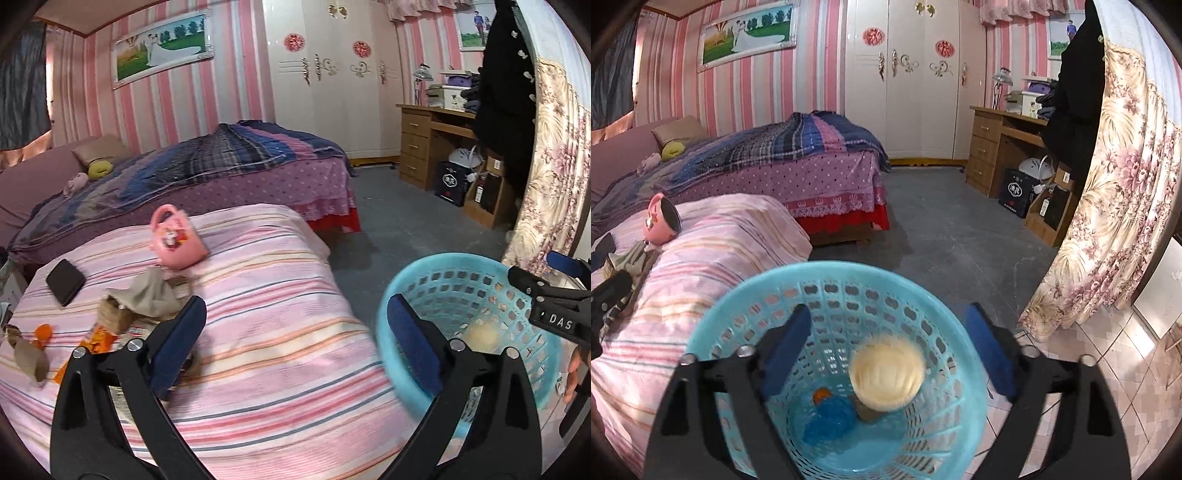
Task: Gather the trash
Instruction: 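Drop the cream lid into the basket with the right tool while the left tool drops the blue bag, then grasp the second cardboard tube with the left tool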
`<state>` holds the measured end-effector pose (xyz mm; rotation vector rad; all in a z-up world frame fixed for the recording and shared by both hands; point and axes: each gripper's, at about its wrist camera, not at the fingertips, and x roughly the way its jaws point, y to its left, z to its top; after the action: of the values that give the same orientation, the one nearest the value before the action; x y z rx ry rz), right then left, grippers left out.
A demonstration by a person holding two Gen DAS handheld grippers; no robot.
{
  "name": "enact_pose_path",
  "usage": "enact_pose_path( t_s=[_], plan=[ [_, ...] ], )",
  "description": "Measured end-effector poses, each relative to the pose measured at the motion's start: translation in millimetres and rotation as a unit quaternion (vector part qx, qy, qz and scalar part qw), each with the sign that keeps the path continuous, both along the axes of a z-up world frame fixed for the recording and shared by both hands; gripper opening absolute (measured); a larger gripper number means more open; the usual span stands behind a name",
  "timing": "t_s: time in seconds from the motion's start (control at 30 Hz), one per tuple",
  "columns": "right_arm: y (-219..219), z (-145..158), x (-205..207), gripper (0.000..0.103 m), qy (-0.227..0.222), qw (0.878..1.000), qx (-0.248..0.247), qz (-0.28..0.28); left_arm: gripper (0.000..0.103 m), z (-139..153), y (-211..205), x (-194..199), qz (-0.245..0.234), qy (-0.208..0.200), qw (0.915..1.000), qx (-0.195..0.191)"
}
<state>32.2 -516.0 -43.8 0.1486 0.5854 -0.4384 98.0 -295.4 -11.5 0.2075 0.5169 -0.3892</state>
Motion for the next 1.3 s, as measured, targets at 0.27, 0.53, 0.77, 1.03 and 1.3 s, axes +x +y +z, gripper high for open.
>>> enact_pose_path(
  t_s=[0.27,0.53,0.77,1.03,1.3],
  plan=[
    [22,12,7,0.087,-0.01,1.0,-0.009,0.002,0.097,15,49,3,0.035,-0.013,0.9993,0.0],
    [63,28,19,0.087,-0.029,0.999,-0.016,0.028,0.098,22,119,6,0.087,-0.015,0.9961,0.004],
    [111,31,35,0.087,-0.027,0.997,-0.022,0.064,0.098,15,187,16,0.141,-0.011,0.9899,0.004],
    [169,26,56,0.087,-0.01,0.993,-0.042,0.112,0.098,-8,266,34,0.2,0.008,0.9797,0.005],
    [217,15,77,0.087,0.01,0.988,-0.026,0.152,0.098,-24,313,48,0.224,0.03,0.9739,0.016]
  ],
)
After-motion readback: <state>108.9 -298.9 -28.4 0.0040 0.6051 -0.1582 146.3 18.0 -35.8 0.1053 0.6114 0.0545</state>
